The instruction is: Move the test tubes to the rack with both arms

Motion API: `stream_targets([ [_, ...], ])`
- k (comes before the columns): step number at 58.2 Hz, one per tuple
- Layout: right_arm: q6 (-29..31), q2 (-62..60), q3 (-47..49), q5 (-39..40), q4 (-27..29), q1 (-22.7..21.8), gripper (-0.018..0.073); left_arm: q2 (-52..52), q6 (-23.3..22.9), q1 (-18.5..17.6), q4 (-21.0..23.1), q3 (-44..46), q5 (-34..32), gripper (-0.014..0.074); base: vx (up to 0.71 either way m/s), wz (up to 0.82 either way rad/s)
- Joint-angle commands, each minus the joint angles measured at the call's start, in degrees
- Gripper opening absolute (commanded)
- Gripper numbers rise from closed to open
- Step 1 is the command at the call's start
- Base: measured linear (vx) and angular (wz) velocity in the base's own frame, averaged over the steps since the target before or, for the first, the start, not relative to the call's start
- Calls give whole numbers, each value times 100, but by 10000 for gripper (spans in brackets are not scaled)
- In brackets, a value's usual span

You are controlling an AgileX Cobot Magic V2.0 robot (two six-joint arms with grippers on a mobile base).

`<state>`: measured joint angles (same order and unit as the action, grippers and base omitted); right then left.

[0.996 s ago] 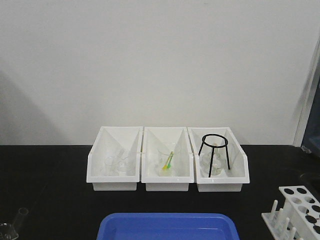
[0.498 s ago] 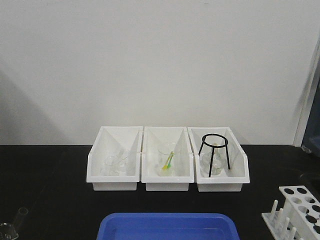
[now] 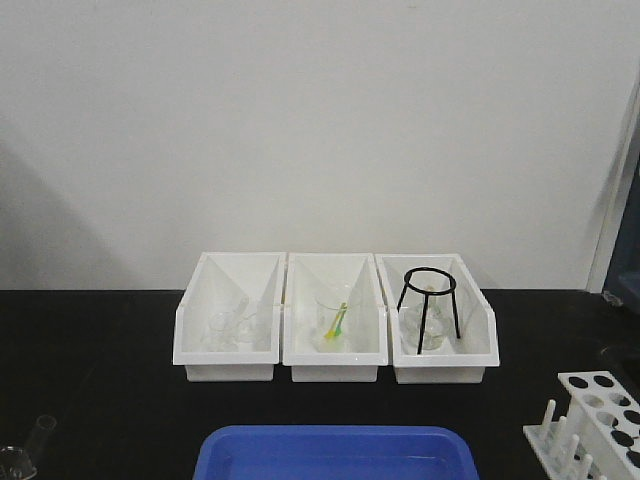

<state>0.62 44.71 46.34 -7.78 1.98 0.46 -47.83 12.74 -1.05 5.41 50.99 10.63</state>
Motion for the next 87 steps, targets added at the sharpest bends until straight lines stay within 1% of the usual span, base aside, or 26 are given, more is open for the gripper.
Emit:
stream_targets([
  [1,12,37,210,387,-11,-1,306,-69,247,0,13,216,-398,296,0,0],
  [3,12,66,210,407,-11,-1,364,-107,309,0,13,216,-399,333,0,0],
  [4,12,65,210,408,-11,-1,387,-141,348,-5,13,216,-399,372,0,0],
  [6,12,65,210,452,-11,-1,442,-190,355,-5,13,216,-404,400,0,0],
  [7,12,80,210,452,-11,-1,473,-224,355,-5,13,216,-404,440,0,0],
  [10,12,108,210,484,-11,-1,536,-312,355,-5,13,216,-404,495,0,0],
  [13,12,109,210,490,-11,-1,578,-428,355,-5,13,216,-404,556,0,0],
  [16,12,109,210,490,-11,-1,615,-527,355,-5,13,216,-404,597,0,0],
  [21,12,109,210,490,-11,-1,642,-661,349,-5,18,216,-431,630,0,0],
  [26,12,109,210,484,-11,-1,638,-794,271,-5,23,216,-498,627,0,0],
  [32,12,109,210,484,-11,-1,627,-906,61,-5,37,216,-470,607,0,0],
  [38,12,109,210,484,-11,-1,604,-1034,91,-5,15,131,-389,575,0,0],
  [43,12,109,210,489,-11,-1,578,-1051,309,-5,15,-172,-424,552,0,0],
  [47,18,109,210,489,-11,-1,557,-1036,576,-19,15,-597,-491,531,0,0],
  [49,36,109,210,502,-16,-1,548,-1002,794,-19,15,-837,-535,517,0,0],
  [54,113,109,210,537,-16,-1,530,-922,1093,-53,15,-1455,-724,490,0,0],
  [60,270,119,210,555,-23,-1,519,-819,1264,-196,15,-2181,-1126,461,0,0],
  [64,404,169,210,601,-34,-1,515,-794,1269,-298,-9,-2580,-1392,448,0,0],
  [68,451,261,210,660,-34,-1,515,-794,1269,-306,-30,-2955,-1841,445,0,0],
  [69,463,280,210,675,-34,-1,515,-801,1269,-306,-30,-3065,-2089,445,0,0],
  [70,480,309,210,681,-34,-1,515,-806,1269,-306,-30,-3173,-2160,445,0,0],
  [80,493,612,210,738,-34,-1,515,-1160,1237,-306,-30,-3811,-4354,445,0,0],
  [82,493,679,210,738,-34,-1,515,-1298,1213,-306,-30,-3842,-4576,445,0,0],
  [83,493,704,210,738,-34,-1,515,-1388,1201,-306,-30,-3847,-4817,445,0,0],
  [87,506,825,210,747,-34,-1,515,-1662,1195,-306,-35,-3824,-5260,445,0,0],
])
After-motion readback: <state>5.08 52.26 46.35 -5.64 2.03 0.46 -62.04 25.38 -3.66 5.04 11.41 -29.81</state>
